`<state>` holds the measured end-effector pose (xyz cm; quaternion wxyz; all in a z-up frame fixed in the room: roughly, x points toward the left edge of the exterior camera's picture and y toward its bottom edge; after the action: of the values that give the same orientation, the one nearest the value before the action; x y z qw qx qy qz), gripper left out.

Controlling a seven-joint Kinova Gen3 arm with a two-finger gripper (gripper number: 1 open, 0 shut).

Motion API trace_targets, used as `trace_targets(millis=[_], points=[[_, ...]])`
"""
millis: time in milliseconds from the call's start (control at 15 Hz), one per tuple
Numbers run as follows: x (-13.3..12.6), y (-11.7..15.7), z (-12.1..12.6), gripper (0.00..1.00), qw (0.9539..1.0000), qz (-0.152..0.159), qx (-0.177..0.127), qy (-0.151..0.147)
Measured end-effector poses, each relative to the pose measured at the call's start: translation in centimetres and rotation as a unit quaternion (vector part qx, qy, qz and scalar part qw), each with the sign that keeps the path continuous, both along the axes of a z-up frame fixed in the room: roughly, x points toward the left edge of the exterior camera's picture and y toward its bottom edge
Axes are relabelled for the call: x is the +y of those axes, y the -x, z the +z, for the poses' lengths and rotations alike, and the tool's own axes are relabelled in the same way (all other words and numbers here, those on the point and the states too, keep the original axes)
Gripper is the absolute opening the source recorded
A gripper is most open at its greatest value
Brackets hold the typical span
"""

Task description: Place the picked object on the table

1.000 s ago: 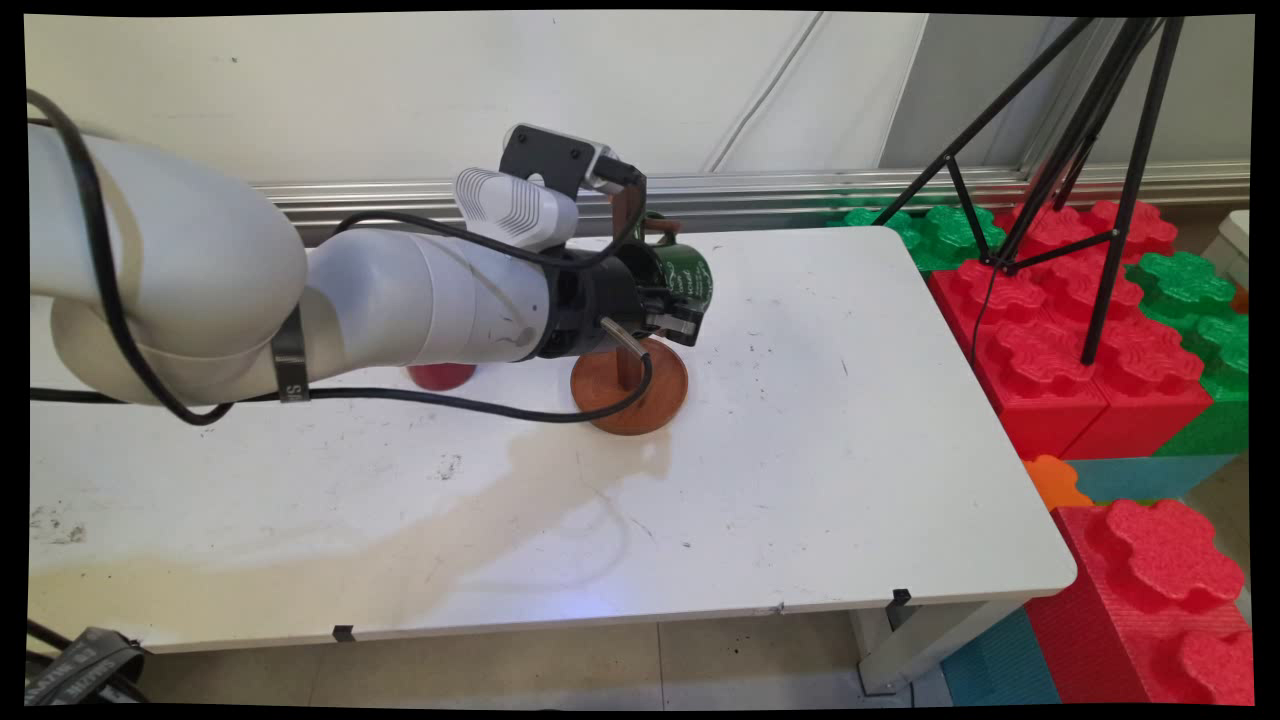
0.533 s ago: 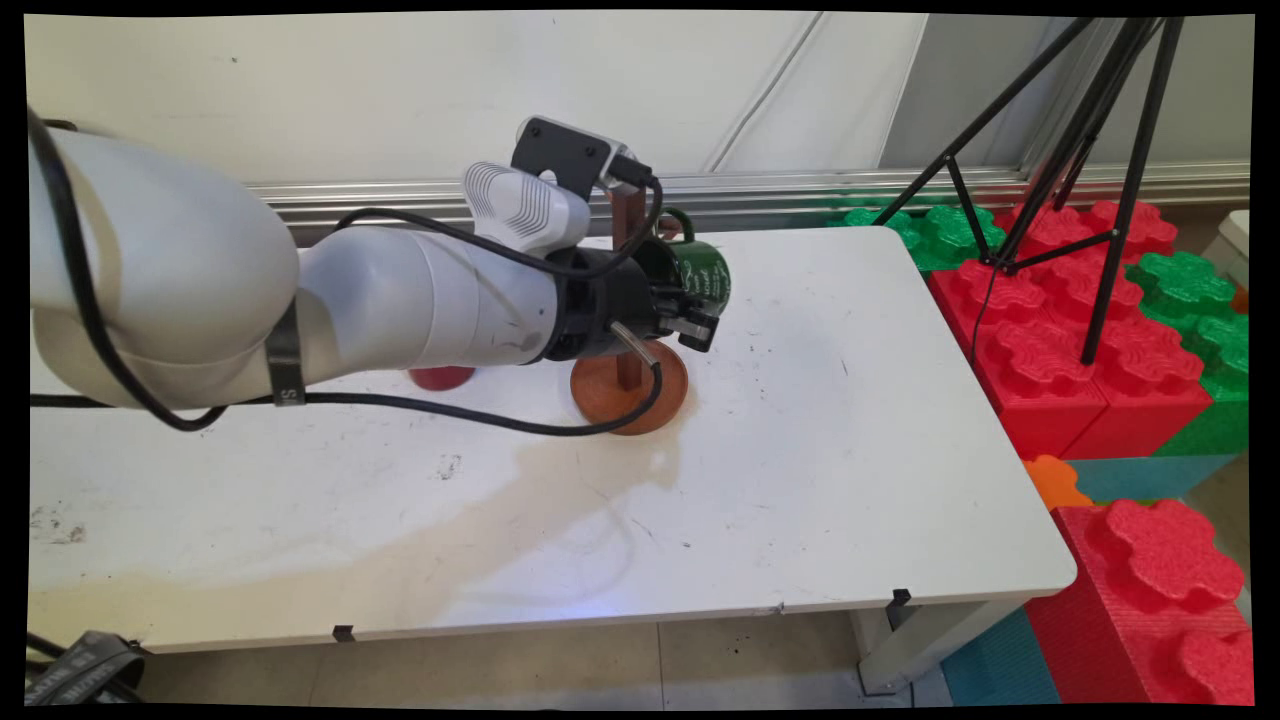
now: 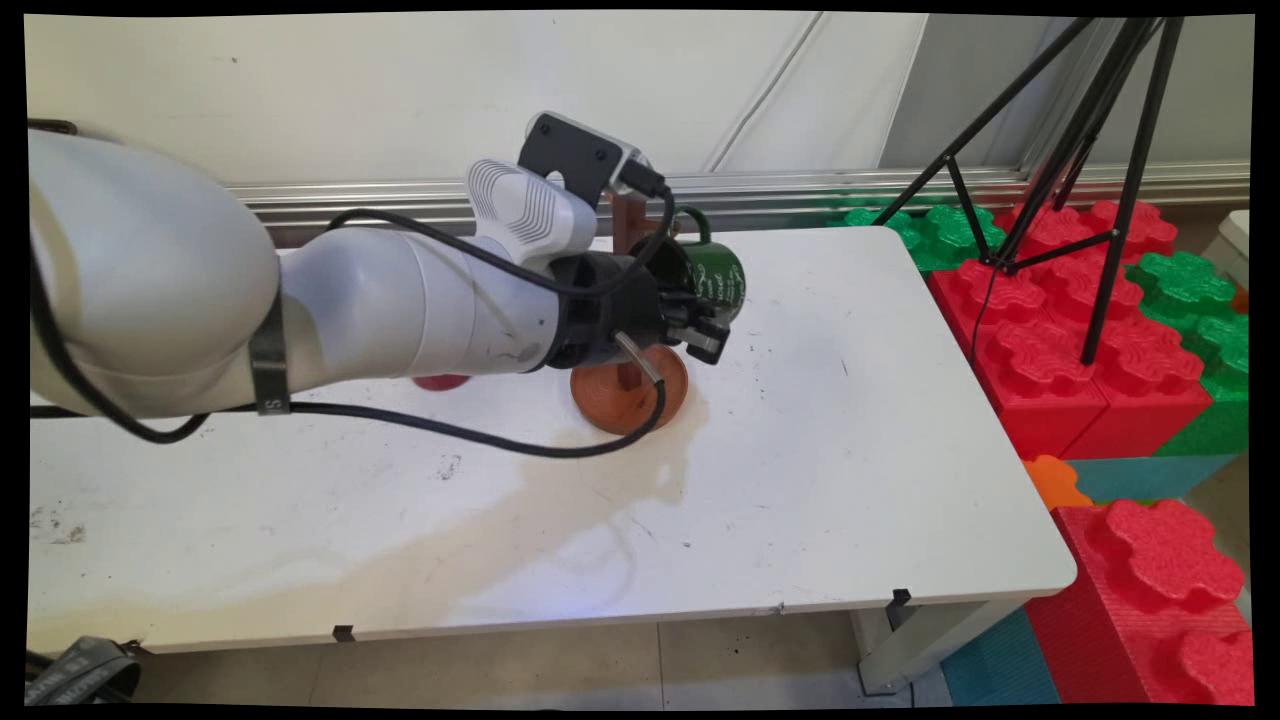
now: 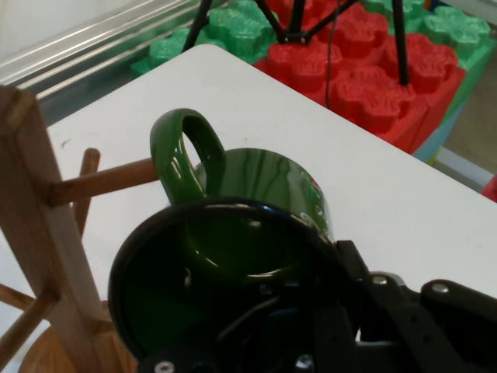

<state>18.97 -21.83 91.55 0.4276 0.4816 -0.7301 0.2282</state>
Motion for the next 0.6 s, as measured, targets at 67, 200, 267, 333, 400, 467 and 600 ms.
trace_targets(millis=[67,200,267,333,400,467,600], points=[[0.1,0.0,0.1,0.0,1.0,-0.004,-0.003,0.001],[0.4,0.1,0.2,0.0,0.9998,-0.015,-0.011,0.003],[0.5,0.2,0.3,0.0,0.9996,-0.023,-0.017,0.006],[0.6,0.2,0.3,0.0,0.9993,-0.029,-0.02,0.007],[0.8,0.3,0.4,0.0,0.9987,-0.042,-0.027,0.011],[0.9,0.4,0.5,0.0,0.9979,-0.053,-0.034,0.013],[1.3,0.4,0.7,0.0,0.9951,-0.083,-0.051,0.015]])
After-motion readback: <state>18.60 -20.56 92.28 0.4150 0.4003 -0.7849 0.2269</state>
